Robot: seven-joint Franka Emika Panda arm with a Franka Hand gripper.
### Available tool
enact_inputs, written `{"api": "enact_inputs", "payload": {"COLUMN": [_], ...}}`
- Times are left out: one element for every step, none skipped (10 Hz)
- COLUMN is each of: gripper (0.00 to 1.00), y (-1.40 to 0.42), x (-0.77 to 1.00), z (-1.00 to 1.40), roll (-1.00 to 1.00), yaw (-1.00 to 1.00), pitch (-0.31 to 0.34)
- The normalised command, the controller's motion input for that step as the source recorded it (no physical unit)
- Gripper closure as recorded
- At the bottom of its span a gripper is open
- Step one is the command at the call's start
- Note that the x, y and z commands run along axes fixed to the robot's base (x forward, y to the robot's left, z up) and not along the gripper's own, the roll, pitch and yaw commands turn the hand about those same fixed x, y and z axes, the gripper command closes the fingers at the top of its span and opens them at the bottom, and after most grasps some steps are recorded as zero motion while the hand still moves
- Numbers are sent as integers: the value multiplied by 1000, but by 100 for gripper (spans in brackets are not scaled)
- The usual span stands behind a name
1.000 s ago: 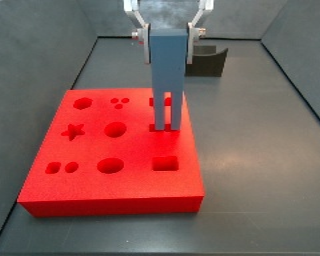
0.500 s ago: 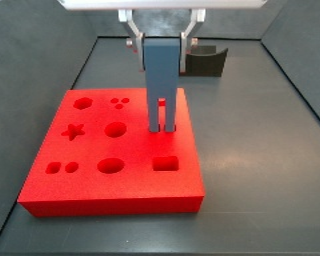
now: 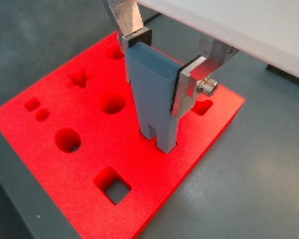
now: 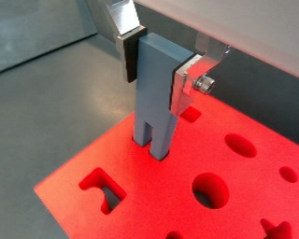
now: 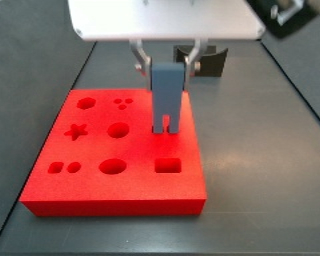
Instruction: Insert the double-square object.
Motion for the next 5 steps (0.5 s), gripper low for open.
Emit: {"api": "enact_inputs", "payload": {"gripper": [100,100,100,100,100], "y": [0,0,0,0,0], "x": [149,111,66,-51,0], "z": [-1000,-1000,-1000,-166,0], "roll": [54,41,24,-113,0], "yaw": [23,43,63,0,0], "pitch": [-73,-67,-67,-134,0]}}
